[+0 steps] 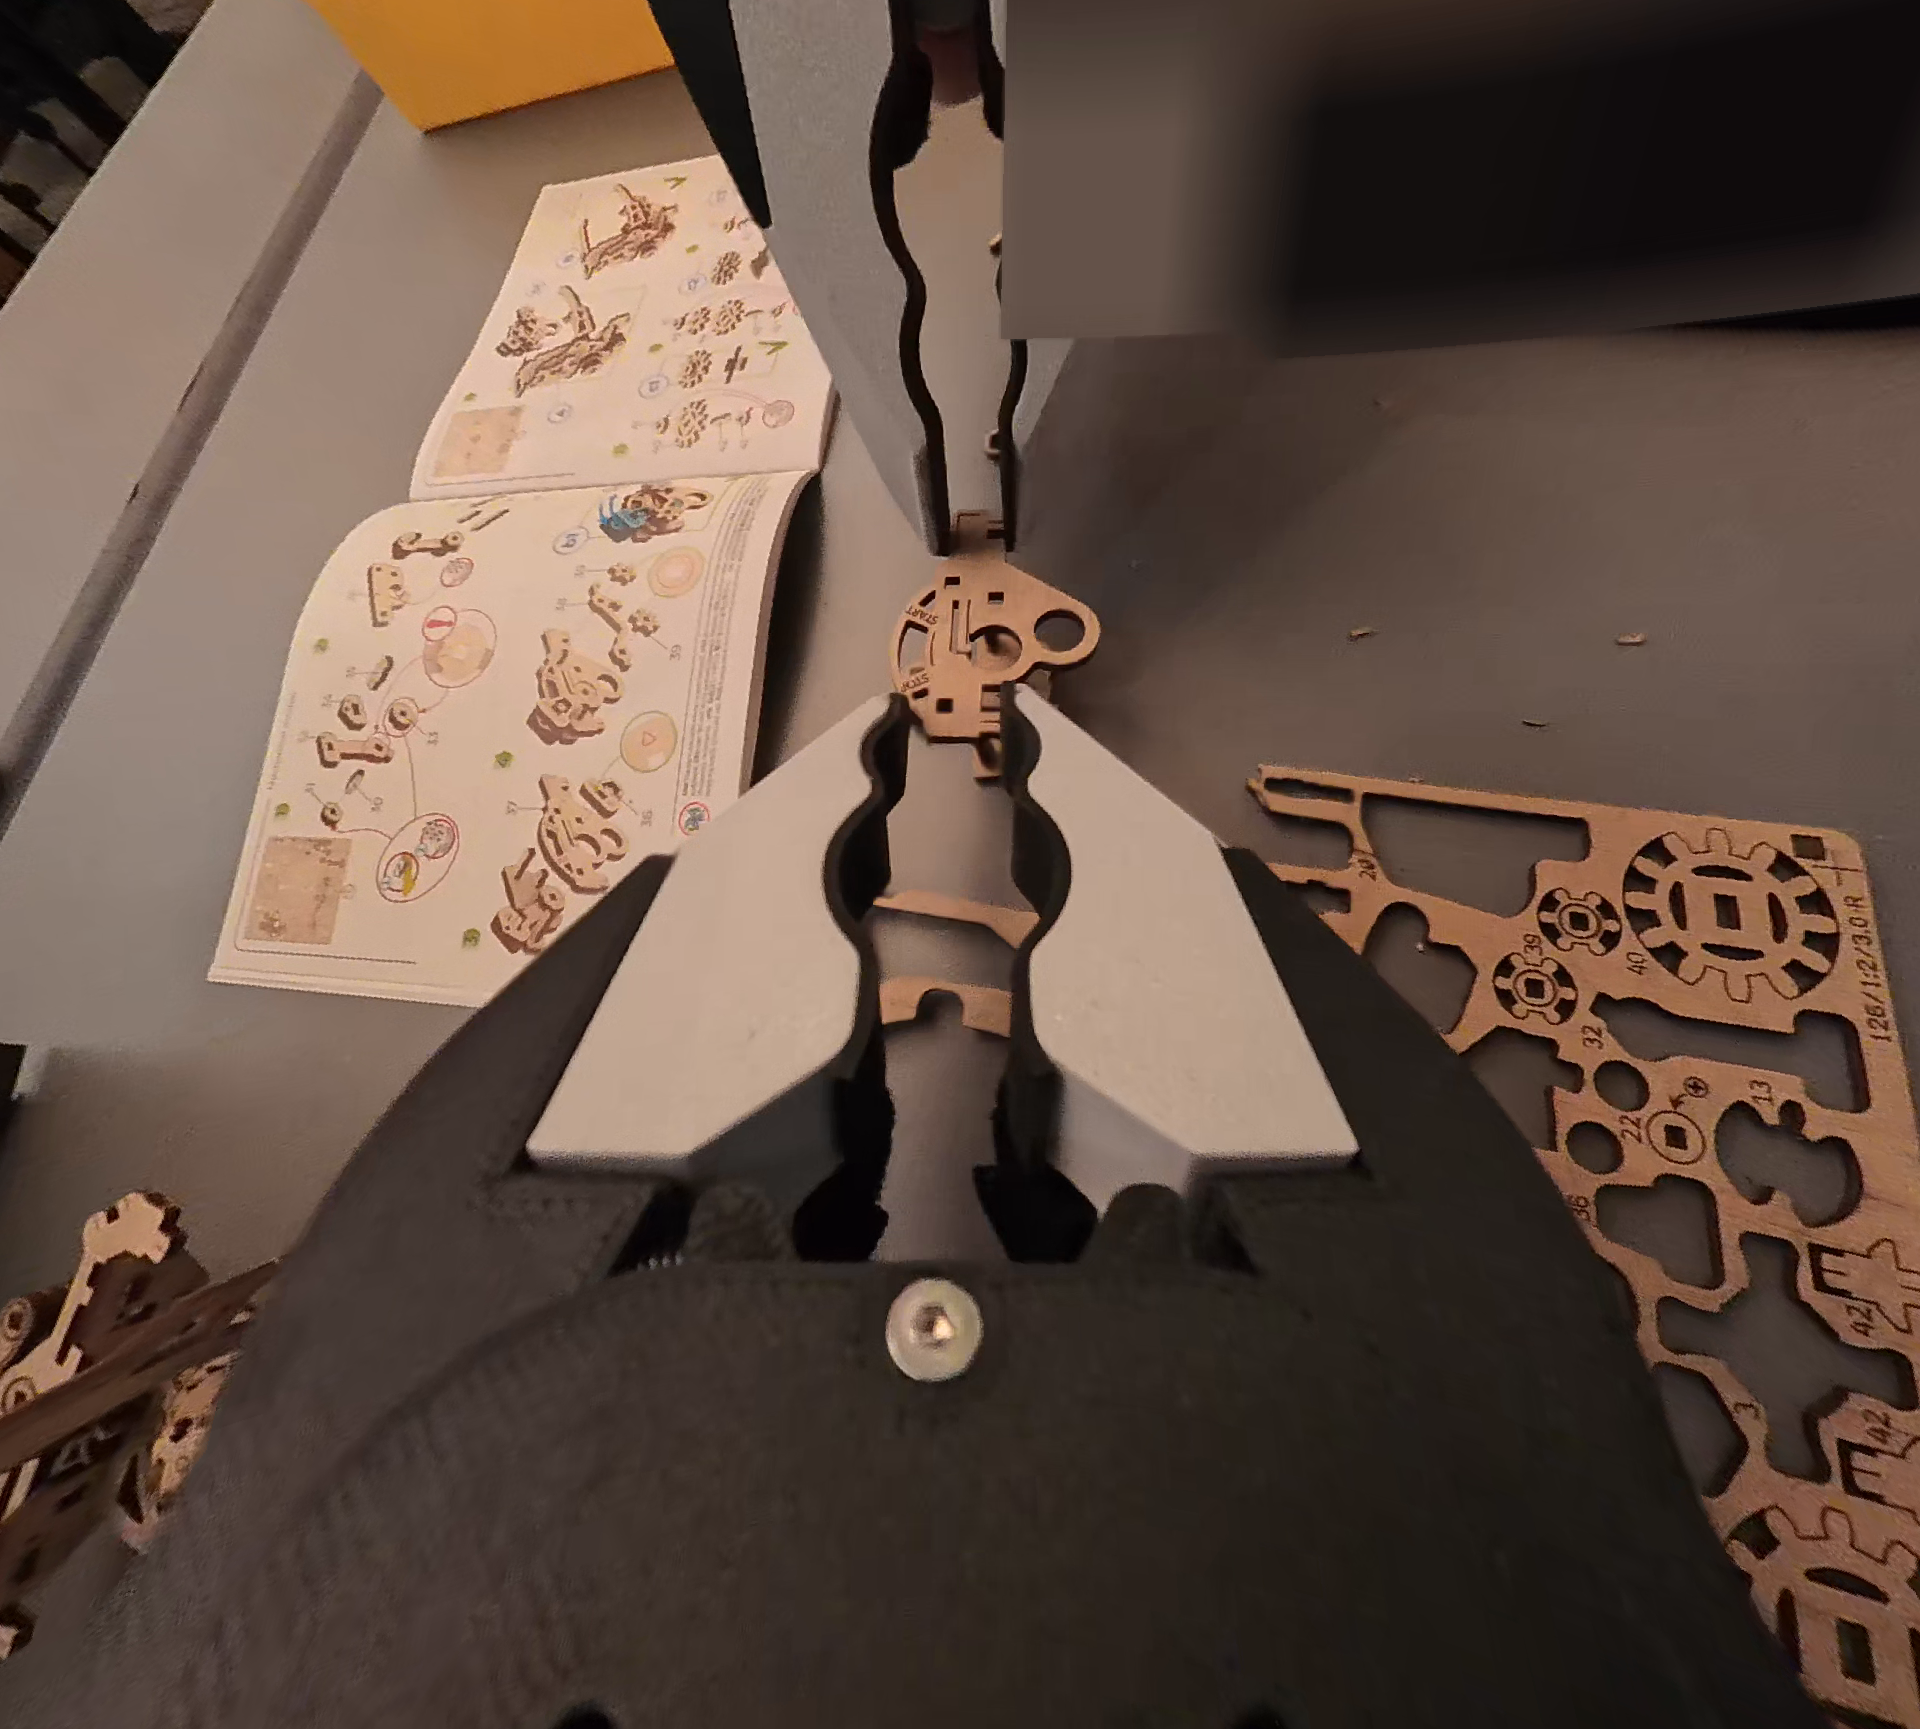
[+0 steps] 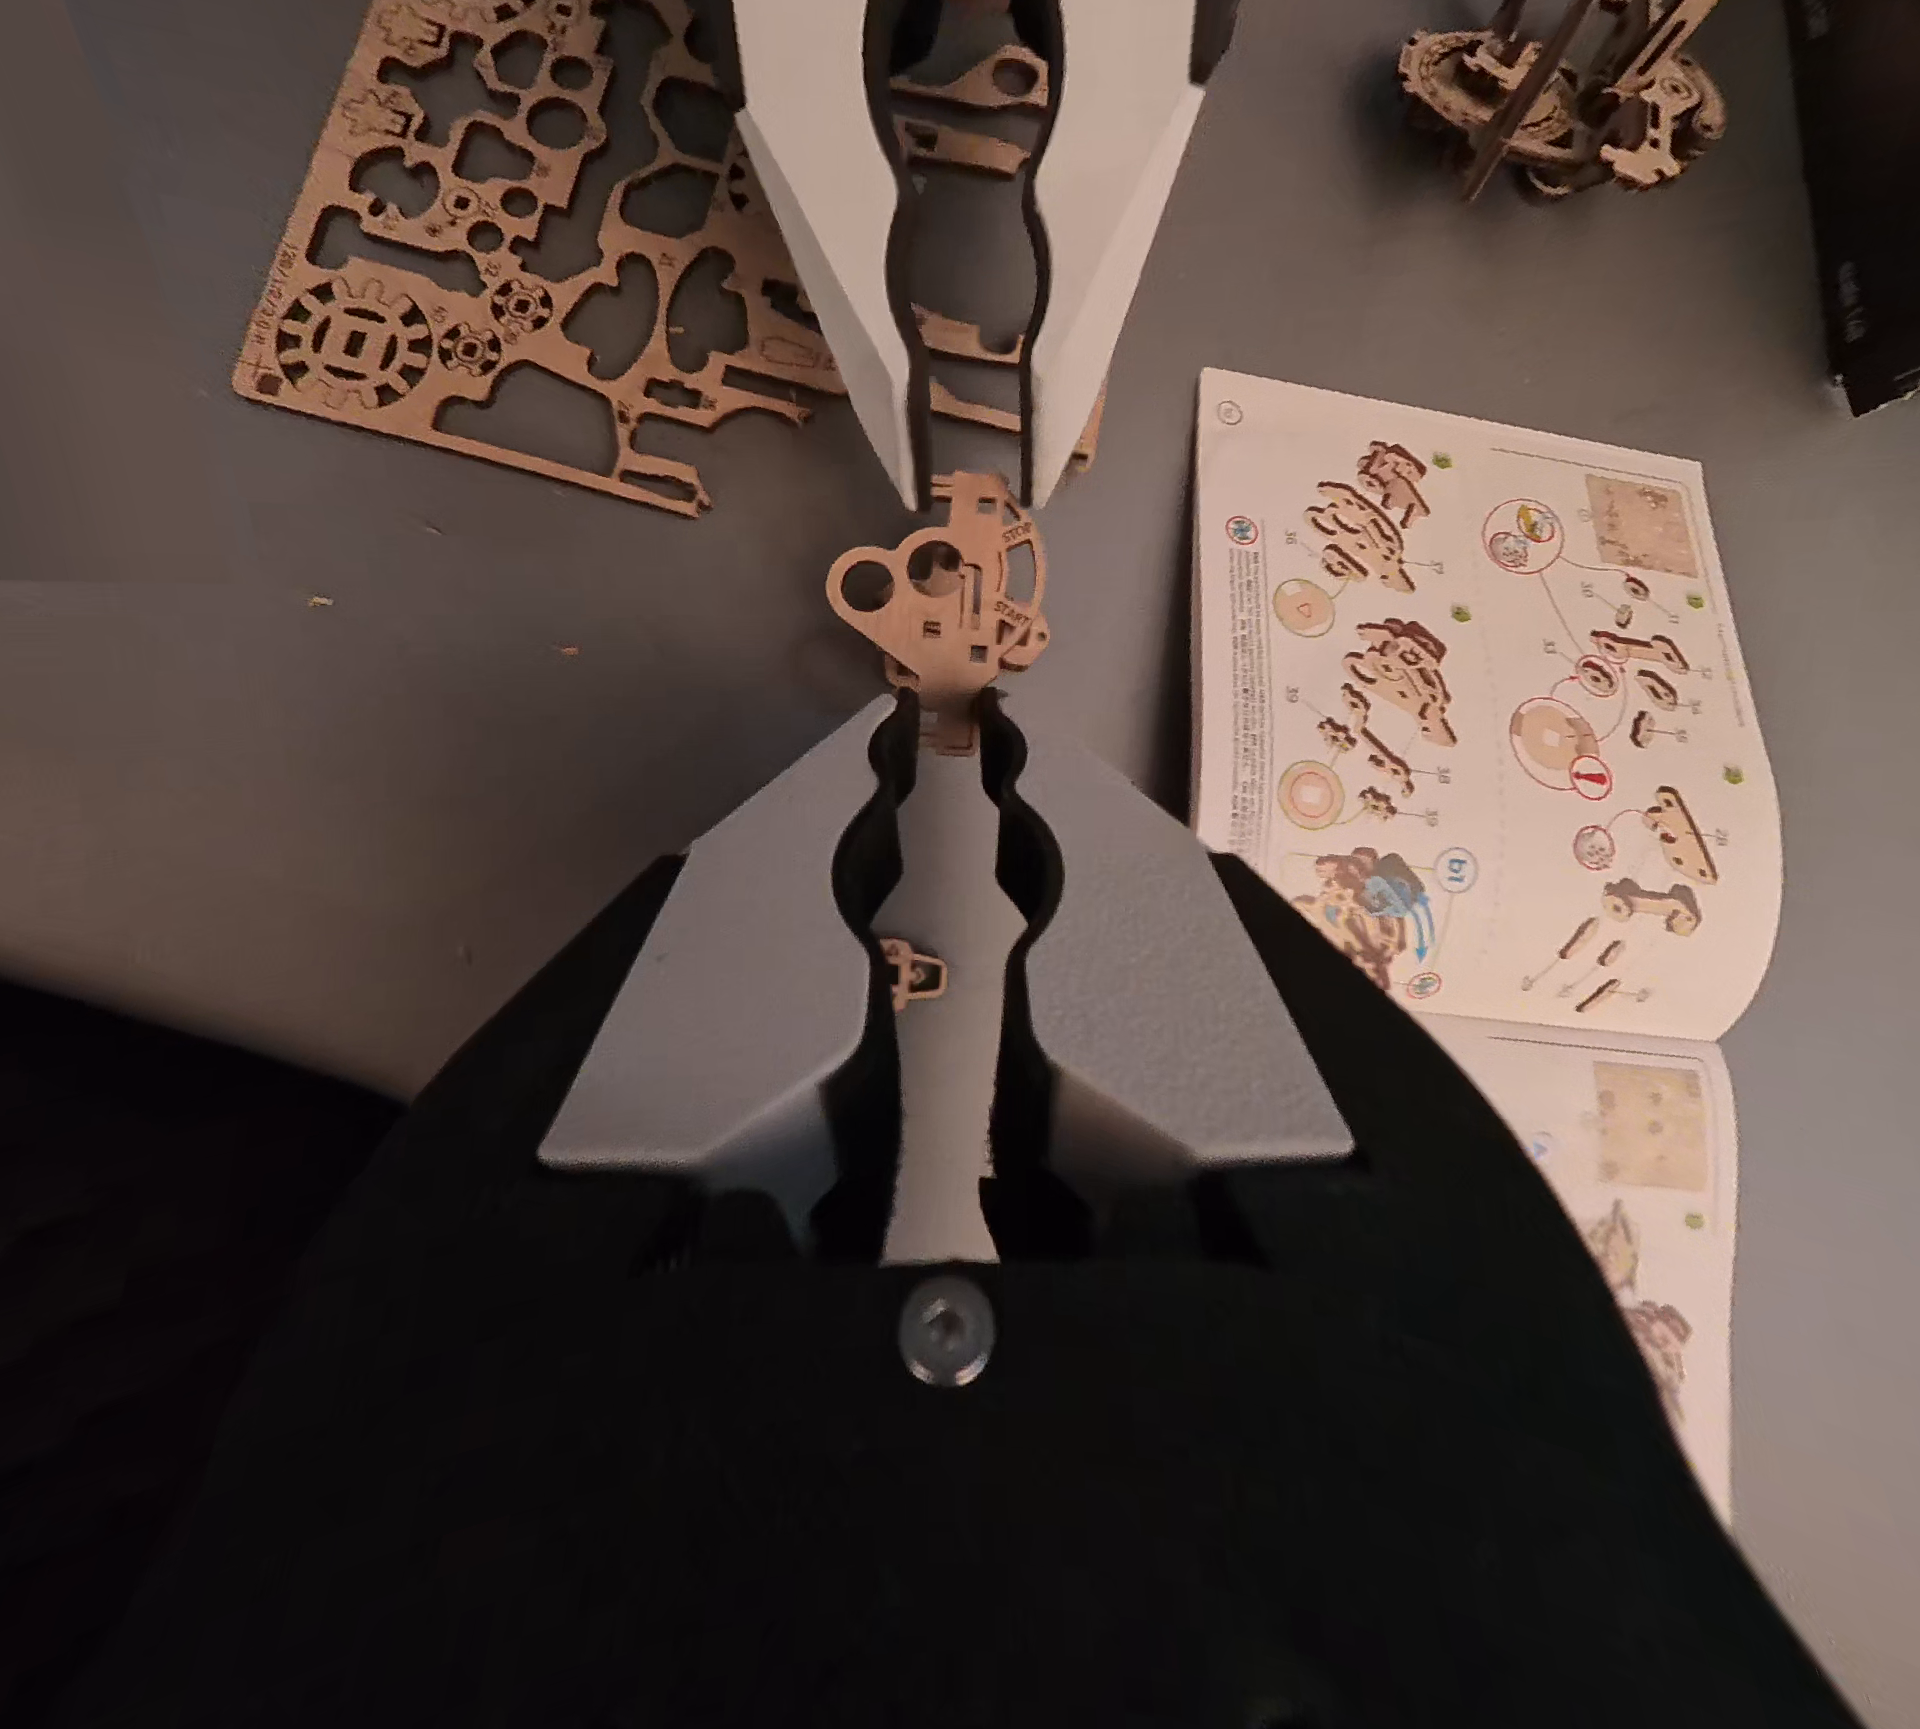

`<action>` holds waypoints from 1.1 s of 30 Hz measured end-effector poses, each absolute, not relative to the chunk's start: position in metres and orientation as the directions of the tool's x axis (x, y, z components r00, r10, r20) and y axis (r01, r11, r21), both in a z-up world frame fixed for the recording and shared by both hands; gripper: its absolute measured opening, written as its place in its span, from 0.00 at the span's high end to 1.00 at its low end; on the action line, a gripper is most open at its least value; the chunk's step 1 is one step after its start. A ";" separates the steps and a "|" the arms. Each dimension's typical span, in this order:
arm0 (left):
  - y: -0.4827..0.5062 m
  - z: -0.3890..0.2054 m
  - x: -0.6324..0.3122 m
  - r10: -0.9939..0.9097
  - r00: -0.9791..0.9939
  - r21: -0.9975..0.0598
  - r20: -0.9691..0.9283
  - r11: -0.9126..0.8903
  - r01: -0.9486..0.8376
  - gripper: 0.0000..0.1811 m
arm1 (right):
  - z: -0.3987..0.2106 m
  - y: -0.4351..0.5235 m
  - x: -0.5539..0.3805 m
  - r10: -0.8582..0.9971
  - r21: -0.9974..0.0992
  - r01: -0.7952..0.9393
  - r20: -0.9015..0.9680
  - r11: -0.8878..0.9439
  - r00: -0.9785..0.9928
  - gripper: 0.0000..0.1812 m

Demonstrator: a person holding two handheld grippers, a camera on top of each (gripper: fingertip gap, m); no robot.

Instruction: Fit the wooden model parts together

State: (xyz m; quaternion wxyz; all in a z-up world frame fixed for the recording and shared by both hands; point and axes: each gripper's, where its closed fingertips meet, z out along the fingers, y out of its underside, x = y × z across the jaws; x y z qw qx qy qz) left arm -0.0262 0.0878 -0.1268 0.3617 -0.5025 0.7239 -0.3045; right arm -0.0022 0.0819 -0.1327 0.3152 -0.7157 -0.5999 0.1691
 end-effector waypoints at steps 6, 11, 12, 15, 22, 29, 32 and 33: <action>0.085 -0.127 -0.027 -0.928 -0.255 -0.786 -0.273 0.368 -0.497 0.89 | -0.132 0.081 -0.003 0.954 -0.645 0.759 0.165 -0.089 0.252 0.95; 0.087 -0.122 -0.026 -0.937 -0.241 -0.811 -0.252 0.340 -0.476 0.93 | -0.127 0.078 -0.005 0.937 -0.720 0.684 0.147 -0.118 0.316 0.95; 0.086 -0.121 -0.026 -0.937 -0.243 -0.814 -0.250 0.339 -0.471 0.93 | -0.125 0.076 -0.006 0.932 -0.740 0.661 0.138 -0.127 0.334 0.95; 0.086 -0.124 -0.026 -0.935 -0.246 -0.811 -0.254 0.345 -0.472 0.90 | -0.119 0.078 -0.005 0.909 -0.806 0.578 0.134 -0.132 0.394 0.95; 0.089 -0.128 -0.026 -0.932 -0.240 -0.802 -0.271 0.357 -0.479 0.88 | -0.124 0.077 -0.004 0.923 -0.839 0.535 0.121 -0.102 0.366 0.95; 0.090 -0.126 -0.027 -0.944 -0.238 -0.819 -0.230 0.320 -0.476 0.88 | -0.124 0.079 -0.002 0.926 -0.877 0.466 0.075 -0.115 0.370 0.95; 0.088 -0.129 -0.026 -0.942 -0.243 -0.813 -0.230 0.324 -0.485 0.89 | -0.123 0.079 -0.001 0.925 -0.883 0.455 0.070 -0.117 0.373 0.95; 0.088 -0.130 -0.026 -0.942 -0.246 -0.811 -0.230 0.325 -0.487 0.90 | -0.123 0.079 -0.002 0.925 -0.885 0.453 0.077 -0.109 0.373 0.95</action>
